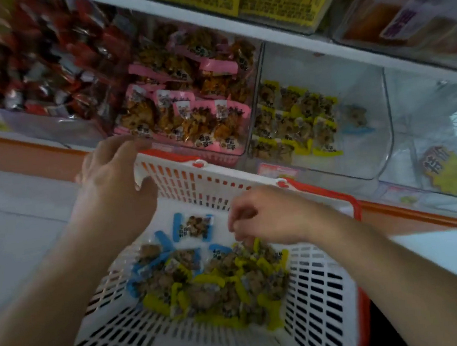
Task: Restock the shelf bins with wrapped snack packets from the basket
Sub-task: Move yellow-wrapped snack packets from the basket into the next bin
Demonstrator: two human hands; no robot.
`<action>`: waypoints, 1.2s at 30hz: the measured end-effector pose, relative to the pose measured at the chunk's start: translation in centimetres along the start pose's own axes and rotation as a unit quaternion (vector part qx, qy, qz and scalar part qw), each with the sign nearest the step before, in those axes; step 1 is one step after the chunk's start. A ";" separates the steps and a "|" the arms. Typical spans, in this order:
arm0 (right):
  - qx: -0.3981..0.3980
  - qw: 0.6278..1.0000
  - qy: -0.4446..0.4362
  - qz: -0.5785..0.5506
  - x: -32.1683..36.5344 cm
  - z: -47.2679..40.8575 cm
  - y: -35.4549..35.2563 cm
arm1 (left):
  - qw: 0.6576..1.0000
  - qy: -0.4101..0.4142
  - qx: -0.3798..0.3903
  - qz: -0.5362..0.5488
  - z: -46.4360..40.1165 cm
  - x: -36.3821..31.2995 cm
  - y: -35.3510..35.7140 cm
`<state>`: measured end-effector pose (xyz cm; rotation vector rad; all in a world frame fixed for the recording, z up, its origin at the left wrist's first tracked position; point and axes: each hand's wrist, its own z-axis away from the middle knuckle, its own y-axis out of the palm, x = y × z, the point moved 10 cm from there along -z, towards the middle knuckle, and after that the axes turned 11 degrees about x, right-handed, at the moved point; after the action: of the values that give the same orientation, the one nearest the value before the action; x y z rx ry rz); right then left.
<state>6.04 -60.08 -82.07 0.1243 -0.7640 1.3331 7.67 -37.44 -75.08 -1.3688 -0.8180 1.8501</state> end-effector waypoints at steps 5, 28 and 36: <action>-0.033 0.971 0.150 0.182 -8.4 -7.0 5.3 | 0.992 -0.081 0.094 0.029 0.7 3.7 1.5; -0.158 0.971 -0.048 -0.174 3.4 3.8 -2.2 | 0.926 0.111 0.309 0.188 3.2 -4.5 6.0; -0.251 0.936 -0.086 -0.229 2.4 5.4 -4.1 | 0.925 0.050 0.182 0.330 2.0 -4.7 5.6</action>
<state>7.54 -61.86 -75.26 0.0068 -1.1251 0.6619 5.89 -44.65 -76.64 -1.5836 0.0823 2.2503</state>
